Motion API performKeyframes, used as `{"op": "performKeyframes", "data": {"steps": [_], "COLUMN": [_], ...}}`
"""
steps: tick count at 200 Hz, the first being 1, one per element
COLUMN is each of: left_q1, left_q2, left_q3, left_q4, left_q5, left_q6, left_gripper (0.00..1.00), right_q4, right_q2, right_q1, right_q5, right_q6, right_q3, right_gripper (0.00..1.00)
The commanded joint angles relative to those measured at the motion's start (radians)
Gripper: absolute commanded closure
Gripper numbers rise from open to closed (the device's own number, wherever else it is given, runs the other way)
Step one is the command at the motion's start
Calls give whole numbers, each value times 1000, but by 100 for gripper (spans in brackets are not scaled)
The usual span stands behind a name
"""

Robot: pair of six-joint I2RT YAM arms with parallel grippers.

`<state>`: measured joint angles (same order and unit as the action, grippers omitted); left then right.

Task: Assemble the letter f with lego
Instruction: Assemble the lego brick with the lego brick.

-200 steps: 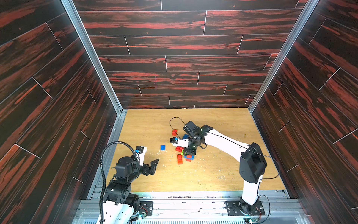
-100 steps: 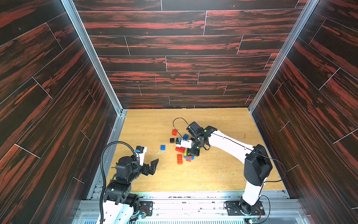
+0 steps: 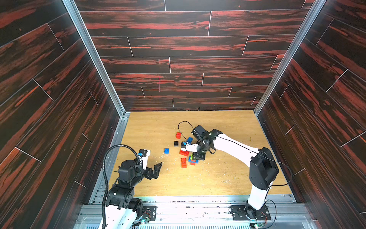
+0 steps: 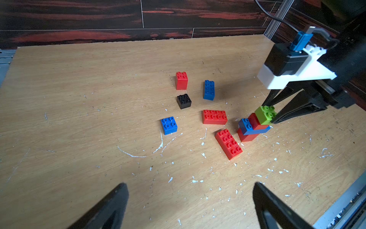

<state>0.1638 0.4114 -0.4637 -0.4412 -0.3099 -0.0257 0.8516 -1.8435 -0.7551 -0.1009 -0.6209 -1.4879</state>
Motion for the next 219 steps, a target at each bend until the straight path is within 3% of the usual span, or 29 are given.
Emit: {"op": "performKeyframes", "data": {"steps": [1, 219], "left_q1": [4, 3], "left_q2": [-8, -13], "left_q3": [-4, -2], "left_q4": [-1, -1], "left_q5": [-8, -5], "left_q6": [7, 7], "left_gripper": [0, 0], "right_q4": [11, 52], "right_q2": [32, -32], "right_q1": [4, 12], "right_q5": [0, -39], "right_q6": [-10, -25], "right_q3": [12, -43], "right_gripper": [76, 76]}}
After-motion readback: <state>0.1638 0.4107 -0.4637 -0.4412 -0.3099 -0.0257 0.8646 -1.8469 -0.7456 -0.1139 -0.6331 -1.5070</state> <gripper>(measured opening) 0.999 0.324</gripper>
